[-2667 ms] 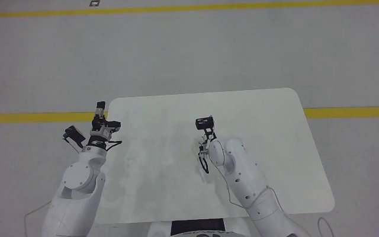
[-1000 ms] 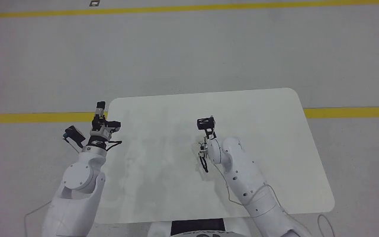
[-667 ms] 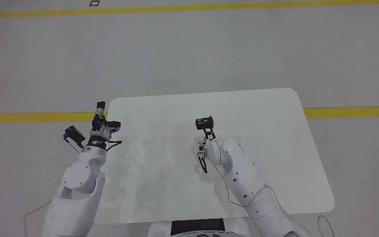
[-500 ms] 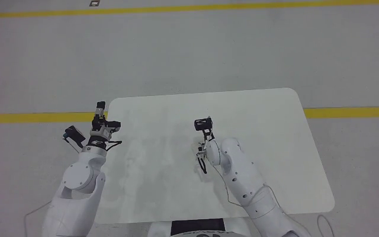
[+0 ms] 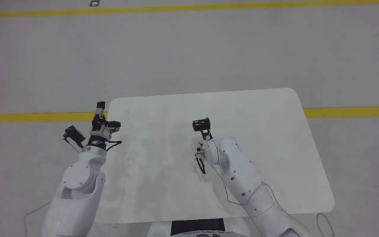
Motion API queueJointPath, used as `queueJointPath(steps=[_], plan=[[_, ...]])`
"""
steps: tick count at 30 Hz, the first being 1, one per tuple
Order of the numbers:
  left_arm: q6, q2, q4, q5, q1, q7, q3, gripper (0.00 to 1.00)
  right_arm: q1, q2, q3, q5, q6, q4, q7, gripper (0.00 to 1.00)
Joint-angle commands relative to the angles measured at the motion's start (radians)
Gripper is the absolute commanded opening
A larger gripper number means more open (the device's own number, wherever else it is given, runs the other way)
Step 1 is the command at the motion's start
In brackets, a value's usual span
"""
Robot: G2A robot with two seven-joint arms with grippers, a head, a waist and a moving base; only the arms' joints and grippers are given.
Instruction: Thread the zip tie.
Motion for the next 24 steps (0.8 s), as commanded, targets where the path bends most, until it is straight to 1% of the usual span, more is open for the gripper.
queueJointPath(steps=[1, 3, 8, 10, 24], plan=[[0.000, 0.000, 0.000, 0.000, 0.000, 0.000, 0.000, 1.00, 0.002, 0.000, 0.000, 0.002, 0.001, 0.005, 0.000, 0.13], [0.000, 0.000, 0.000, 0.000, 0.000, 0.000, 0.000, 1.00, 0.004, 0.000, -0.001, 0.004, 0.003, 0.008, 0.002, 0.15], [0.000, 0.000, 0.000, 0.000, 0.000, 0.000, 0.000, 1.00, 0.008, 0.000, -0.001, 0.008, 0.004, 0.012, 0.007, 0.15], [0.000, 0.000, 0.000, 0.000, 0.000, 0.000, 0.000, 1.00, 0.009, 0.000, -0.001, 0.010, 0.004, 0.013, 0.008, 0.13], [0.000, 0.000, 0.000, 0.000, 0.000, 0.000, 0.000, 1.00, 0.023, -0.002, -0.006, 0.022, 0.007, 0.041, 0.016, 0.13]])
